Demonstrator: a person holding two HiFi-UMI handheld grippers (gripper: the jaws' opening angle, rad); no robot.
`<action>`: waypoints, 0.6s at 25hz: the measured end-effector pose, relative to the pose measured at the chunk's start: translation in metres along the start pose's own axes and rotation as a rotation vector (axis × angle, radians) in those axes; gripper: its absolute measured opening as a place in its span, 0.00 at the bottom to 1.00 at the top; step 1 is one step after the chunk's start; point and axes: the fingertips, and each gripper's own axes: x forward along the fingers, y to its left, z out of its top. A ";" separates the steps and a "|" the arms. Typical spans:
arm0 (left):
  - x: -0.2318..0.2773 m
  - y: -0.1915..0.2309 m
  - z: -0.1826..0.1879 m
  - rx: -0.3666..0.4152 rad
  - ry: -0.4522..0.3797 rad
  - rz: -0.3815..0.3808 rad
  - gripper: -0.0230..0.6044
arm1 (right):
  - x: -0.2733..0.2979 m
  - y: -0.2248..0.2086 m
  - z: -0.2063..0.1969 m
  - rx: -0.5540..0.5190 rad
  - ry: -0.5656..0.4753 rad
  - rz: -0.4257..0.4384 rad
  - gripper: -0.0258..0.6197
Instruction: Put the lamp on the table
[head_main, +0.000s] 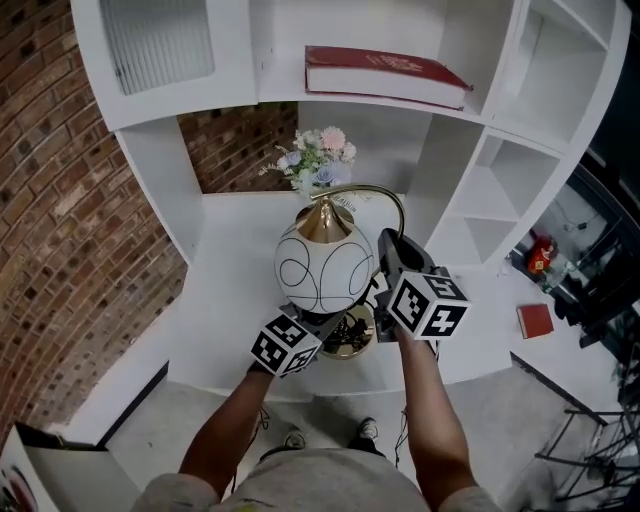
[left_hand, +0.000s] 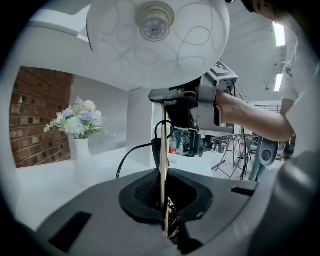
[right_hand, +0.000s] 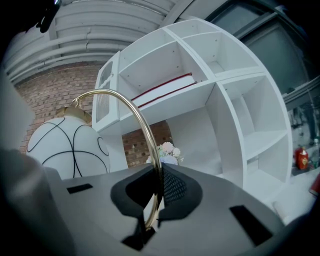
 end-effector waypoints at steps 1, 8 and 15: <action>0.005 -0.001 0.002 0.000 0.000 0.004 0.06 | 0.000 -0.005 0.002 -0.001 0.000 0.005 0.04; 0.036 -0.018 0.011 -0.005 -0.004 0.036 0.06 | -0.010 -0.034 0.010 -0.009 0.000 0.043 0.04; 0.054 -0.030 0.017 -0.011 -0.008 0.061 0.06 | -0.017 -0.054 0.013 -0.007 0.004 0.069 0.04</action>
